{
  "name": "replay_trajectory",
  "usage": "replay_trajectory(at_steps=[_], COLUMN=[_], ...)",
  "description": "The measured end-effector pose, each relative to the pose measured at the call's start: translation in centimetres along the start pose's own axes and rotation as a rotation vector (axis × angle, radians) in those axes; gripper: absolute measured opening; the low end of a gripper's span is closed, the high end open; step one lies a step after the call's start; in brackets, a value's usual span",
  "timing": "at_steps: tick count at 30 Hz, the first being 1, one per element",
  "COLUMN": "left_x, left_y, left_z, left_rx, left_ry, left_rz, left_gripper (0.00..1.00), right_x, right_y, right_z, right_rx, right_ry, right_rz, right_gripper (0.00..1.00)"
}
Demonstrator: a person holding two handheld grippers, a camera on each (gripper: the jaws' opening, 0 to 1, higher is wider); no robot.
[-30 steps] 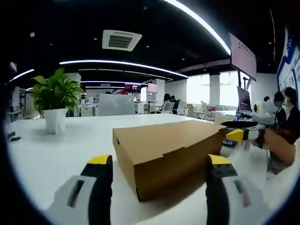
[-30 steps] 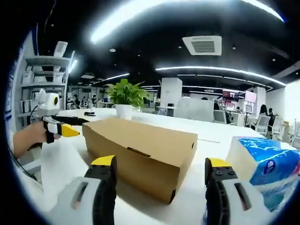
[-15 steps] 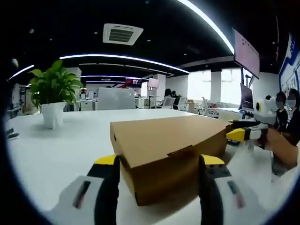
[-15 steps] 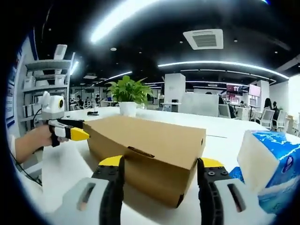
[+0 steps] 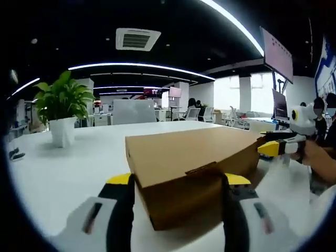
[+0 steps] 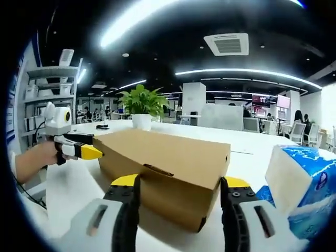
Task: Operate the shoe box by opening the lid, removing the specified soft item, and placing it in the target area until the item is outside and the box remains undamaged.
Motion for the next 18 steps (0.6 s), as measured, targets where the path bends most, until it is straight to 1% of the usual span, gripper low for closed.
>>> replay_trajectory(at_steps=[5,18], left_x=[0.0,-0.3], left_y=[0.9,2.7], left_z=[-0.6,-1.7], left_rx=[0.003,-0.002], left_ry=[-0.01,-0.005], left_rz=[0.0,0.007], left_gripper=[0.69,0.68], right_x=[-0.1,-0.2], right_y=[-0.1,-0.6], right_z=[-0.4,-1.4], right_rx=[0.001,0.018], right_ry=[-0.007,-0.019], right_rz=[0.001,-0.012], right_gripper=[0.62,0.61])
Point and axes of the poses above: the point that each gripper's makers call its tool centre point, and the gripper's own axes: z roughly forward along the fingers, y roughly to its right, x roughly out of its top, the point moved 2 cm from there along -z, roughly backward along the fingers, and after that the axes turned 3 degrees about x, right-handed, at the moved point
